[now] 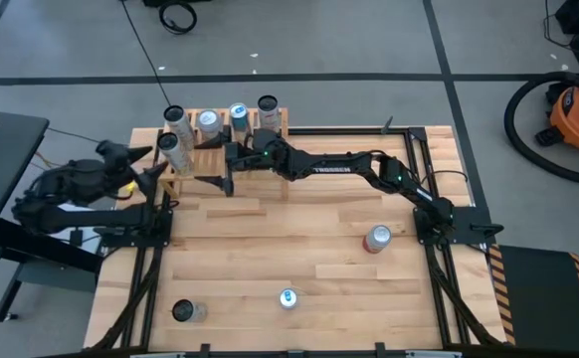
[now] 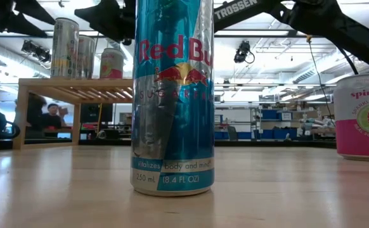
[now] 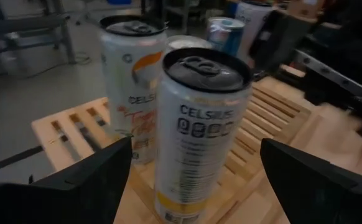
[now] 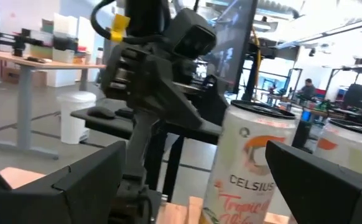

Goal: Place canned beverage on shelf
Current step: Put the white yellow soda can on the shelf aligned with the other white yellow soda can

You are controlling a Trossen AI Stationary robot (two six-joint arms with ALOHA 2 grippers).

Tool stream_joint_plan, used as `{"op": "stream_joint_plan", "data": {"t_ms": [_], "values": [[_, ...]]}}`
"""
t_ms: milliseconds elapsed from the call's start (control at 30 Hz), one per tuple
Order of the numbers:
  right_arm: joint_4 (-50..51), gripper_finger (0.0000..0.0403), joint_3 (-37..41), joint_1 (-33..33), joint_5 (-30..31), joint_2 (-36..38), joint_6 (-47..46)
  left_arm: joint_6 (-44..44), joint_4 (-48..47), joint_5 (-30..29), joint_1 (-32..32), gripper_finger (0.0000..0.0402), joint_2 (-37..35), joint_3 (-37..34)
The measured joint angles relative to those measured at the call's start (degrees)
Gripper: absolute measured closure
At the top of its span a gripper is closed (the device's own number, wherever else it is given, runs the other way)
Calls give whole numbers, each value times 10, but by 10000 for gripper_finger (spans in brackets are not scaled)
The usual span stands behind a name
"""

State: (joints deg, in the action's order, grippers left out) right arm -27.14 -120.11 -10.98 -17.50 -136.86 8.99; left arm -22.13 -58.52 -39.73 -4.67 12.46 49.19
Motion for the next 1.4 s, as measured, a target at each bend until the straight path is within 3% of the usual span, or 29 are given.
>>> {"op": "stream_joint_plan", "data": {"t_ms": [833,1400], "values": [[3,7,0,-1,8,0,-3,2,43,-12,0,45,33,0],[61,7,0,-5,18,12,0,-10,41,19,0,45,33,2]]}}
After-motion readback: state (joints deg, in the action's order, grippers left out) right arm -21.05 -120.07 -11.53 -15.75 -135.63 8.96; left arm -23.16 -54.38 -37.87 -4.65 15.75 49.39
